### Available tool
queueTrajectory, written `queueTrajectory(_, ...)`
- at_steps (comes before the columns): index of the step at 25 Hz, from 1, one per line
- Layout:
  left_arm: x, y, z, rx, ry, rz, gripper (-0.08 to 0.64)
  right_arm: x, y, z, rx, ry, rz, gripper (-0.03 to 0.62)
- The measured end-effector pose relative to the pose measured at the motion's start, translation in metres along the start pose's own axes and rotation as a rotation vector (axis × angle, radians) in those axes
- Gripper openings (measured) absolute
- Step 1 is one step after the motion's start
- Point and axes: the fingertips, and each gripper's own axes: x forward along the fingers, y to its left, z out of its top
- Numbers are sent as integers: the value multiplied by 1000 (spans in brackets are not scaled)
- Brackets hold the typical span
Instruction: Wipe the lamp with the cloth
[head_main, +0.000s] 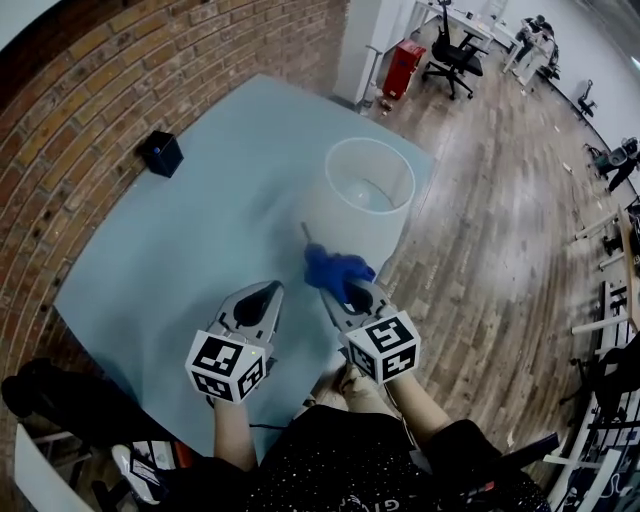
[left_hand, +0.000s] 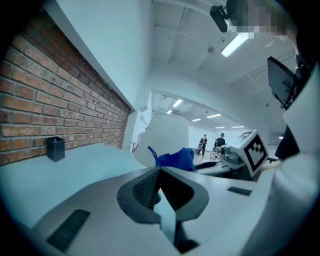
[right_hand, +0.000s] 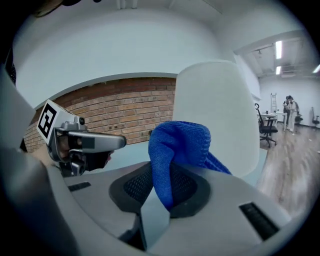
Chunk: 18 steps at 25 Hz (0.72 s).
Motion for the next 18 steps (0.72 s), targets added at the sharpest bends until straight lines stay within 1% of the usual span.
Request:
queueTrajectory(4,-10,7,-6,-1,2,39,9,-1,16,-24,-1,8,60,75)
queueTrajectory(6,-16,11,-13,-23,2,66,9,5,17,-48,-10,37,69,74)
queueTrajectory(8,-23,13,-21,-57,-1,84,9,16,16,-68,-42,54,65,74)
queueTrajectory(10,-28,13,-32,-87,-5,100,9,28,11,-77,-107,28,47,75)
queueTrajectory(11,-28,14,-38,-98,-10,117,9,35,6,-77,-154,1,32,74)
queueTrajectory(13,-30,19,-49,-113,-34,183,9,47,-5,-73,-271,-70,-2,74)
queueTrajectory(15,-32,26,-55,-135,-76,253,9,58,-19,-67,-384,-144,-29,74)
queueTrajectory(16,-31,27,-56,-147,-97,270,9,62,-27,-63,-426,-174,-40,74)
queueTrajectory(18,-26,27,-59,-168,-124,274,9,70,-45,-52,-484,-215,-59,74)
